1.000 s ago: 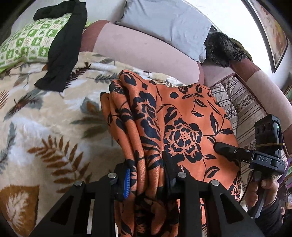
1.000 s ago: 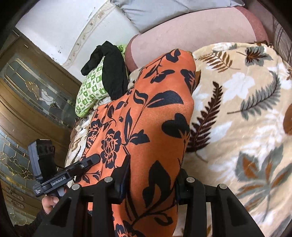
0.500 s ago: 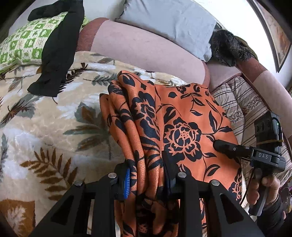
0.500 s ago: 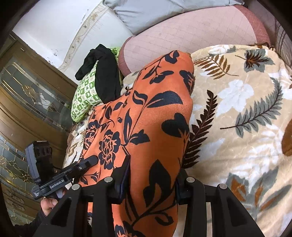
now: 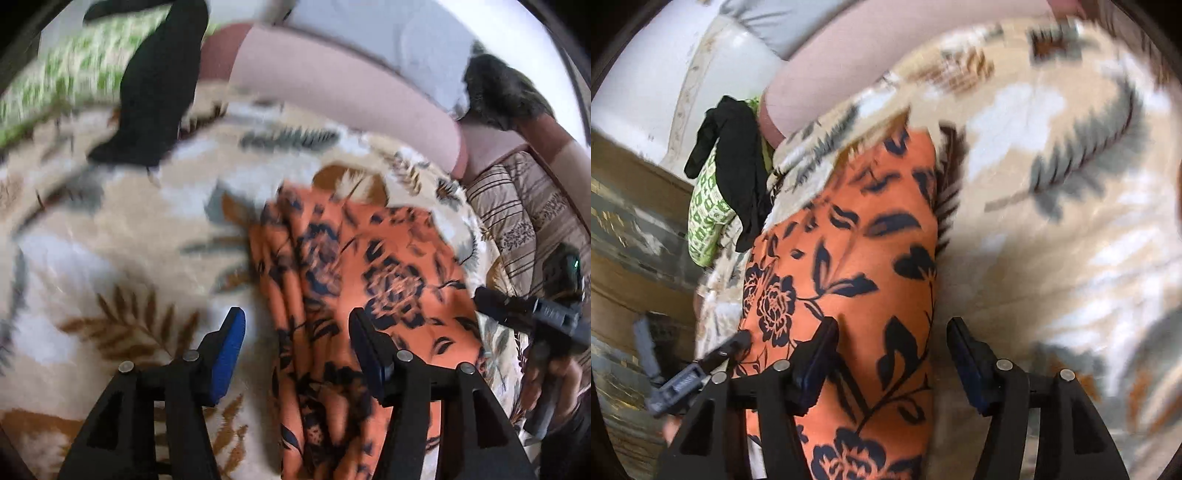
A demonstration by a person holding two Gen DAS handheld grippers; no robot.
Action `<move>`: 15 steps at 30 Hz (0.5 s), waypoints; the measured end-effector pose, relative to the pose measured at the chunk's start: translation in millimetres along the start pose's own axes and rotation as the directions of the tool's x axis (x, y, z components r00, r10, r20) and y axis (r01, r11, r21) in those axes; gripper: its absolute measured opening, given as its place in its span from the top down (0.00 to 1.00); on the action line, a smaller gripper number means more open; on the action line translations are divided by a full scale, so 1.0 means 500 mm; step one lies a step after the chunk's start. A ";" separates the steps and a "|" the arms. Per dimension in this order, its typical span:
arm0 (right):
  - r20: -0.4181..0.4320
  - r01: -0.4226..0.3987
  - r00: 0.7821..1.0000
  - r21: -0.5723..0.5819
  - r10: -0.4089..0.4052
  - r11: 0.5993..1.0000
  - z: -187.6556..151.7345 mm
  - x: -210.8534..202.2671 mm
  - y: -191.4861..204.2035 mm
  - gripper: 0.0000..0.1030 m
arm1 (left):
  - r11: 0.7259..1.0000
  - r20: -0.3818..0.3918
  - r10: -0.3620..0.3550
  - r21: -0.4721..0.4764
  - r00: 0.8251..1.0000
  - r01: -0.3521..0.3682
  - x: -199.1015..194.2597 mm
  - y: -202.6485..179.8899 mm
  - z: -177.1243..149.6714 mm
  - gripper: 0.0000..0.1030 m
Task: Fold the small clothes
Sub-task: 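Release the blouse with both tools and lift them away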
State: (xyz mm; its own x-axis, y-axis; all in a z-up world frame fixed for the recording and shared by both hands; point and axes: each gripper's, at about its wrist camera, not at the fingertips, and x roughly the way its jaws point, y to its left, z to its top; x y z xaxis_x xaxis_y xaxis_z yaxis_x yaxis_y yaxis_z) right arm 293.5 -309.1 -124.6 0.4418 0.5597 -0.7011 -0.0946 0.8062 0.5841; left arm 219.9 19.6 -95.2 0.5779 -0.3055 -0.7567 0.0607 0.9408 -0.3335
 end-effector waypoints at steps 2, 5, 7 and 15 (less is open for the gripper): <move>0.060 -0.030 0.998 -0.018 0.031 0.999 0.015 -0.036 0.022 0.37 | 0.999 0.015 -0.034 0.012 0.999 0.034 -0.010 -0.012 0.009 0.42; 0.064 -0.130 0.989 -0.023 0.131 0.991 0.036 -0.038 0.054 0.36 | 0.997 -0.001 -0.029 0.068 1.000 0.029 0.013 -0.043 0.007 0.42; 0.045 -0.167 0.985 -0.011 0.167 0.986 0.042 -0.006 0.061 0.33 | 0.994 -0.063 0.089 0.075 0.994 -0.084 0.064 -0.035 -0.009 0.42; 0.063 -0.149 0.987 0.020 0.147 0.989 0.010 0.018 0.080 0.26 | 0.990 -0.032 0.135 0.034 0.990 -0.134 0.016 -0.009 -0.020 0.35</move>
State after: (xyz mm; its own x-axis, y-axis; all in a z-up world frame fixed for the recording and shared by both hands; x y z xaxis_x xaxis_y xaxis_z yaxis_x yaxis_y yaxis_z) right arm 298.0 -272.8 -105.4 0.4788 0.6589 -0.5802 -0.1410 0.7100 0.6900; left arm 216.0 11.5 -105.5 0.5543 -0.1800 -0.8126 0.0105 0.9778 -0.2094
